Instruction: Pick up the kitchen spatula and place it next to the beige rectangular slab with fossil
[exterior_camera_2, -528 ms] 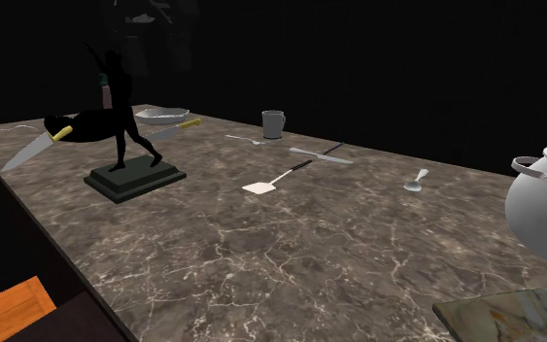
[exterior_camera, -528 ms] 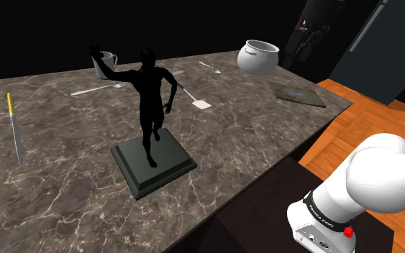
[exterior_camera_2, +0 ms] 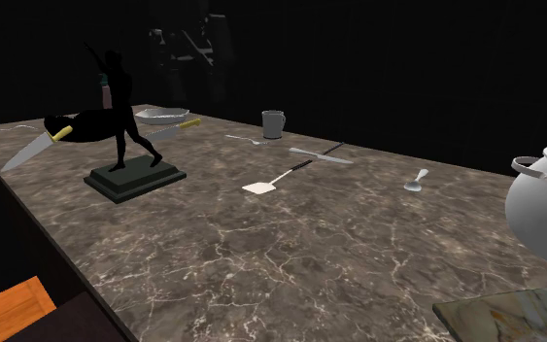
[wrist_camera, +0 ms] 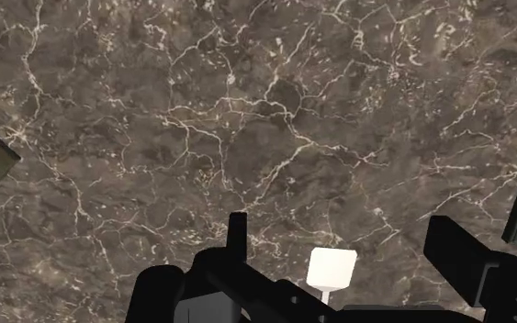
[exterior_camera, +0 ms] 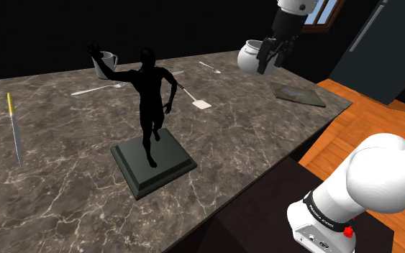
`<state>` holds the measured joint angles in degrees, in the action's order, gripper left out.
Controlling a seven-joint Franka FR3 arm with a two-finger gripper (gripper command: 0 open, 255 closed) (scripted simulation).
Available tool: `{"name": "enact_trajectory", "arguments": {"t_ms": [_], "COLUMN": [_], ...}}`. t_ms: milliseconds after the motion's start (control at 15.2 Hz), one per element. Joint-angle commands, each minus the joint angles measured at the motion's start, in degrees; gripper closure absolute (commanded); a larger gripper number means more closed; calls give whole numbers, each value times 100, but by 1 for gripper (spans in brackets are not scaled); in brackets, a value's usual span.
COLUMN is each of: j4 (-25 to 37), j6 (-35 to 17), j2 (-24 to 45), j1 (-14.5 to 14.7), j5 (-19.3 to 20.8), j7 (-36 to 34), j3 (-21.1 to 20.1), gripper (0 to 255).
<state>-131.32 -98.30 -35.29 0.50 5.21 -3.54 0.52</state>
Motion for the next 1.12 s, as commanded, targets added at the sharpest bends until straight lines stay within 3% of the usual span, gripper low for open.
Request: {"name": "enact_trajectory", "arguments": {"t_ms": [0, 528, 1056], "j4": [93, 661, 1720], "j6": [-348, -1412, -2090], "j2": [427, 2022, 3717], "j1": [7, 43, 74], "j5": [-30, -155, -291], "j7": [-44, -185, -267], "j3": [4, -3, -17], "gripper": [0, 0, 0]}}
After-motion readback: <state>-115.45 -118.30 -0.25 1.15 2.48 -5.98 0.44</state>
